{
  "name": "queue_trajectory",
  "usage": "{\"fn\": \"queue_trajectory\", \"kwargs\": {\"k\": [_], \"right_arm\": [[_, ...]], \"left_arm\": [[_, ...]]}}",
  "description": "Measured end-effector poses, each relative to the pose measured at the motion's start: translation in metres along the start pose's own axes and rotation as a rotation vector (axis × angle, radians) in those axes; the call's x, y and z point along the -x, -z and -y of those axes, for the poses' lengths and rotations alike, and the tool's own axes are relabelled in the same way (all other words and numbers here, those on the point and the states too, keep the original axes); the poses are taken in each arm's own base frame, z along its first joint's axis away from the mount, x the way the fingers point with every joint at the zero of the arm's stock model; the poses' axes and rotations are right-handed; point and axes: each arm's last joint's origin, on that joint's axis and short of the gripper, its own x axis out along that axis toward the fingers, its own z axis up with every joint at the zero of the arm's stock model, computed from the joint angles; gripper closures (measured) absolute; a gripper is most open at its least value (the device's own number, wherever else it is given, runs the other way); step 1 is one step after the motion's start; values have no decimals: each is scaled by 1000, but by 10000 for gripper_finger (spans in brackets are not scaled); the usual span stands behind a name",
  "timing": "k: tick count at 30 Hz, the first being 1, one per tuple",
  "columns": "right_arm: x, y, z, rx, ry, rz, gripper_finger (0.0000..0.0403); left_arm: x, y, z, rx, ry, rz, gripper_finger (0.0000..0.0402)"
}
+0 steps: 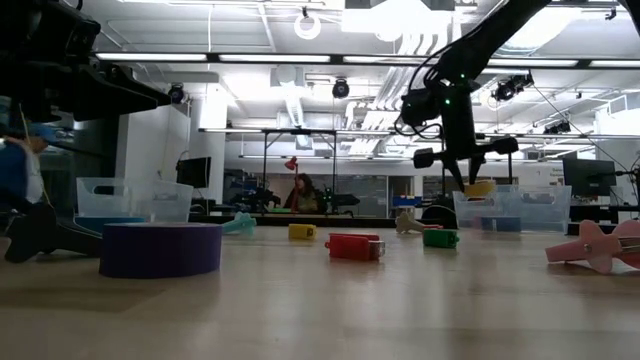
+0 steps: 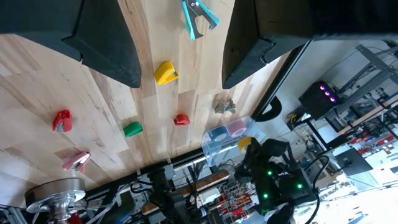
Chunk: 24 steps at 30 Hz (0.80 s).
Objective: Pick and place Stapler, Stapler remover, tape
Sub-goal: Put the yellow tape into the right transparent bin, then put the gray staple remover into the blue bin
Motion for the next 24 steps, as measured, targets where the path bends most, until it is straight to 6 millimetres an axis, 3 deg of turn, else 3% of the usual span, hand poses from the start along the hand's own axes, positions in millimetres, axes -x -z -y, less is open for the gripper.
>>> {"fn": "queue_trajectory", "kwargs": {"k": [7,24], "right_arm": [[-3,-5,3,-51,4,-18,365],[-9,-2,7,-91,14,-50,278]], "left_arm": [[0,0,0,0,0,-1,181],[0,0,0,0,0,0,181]]}}
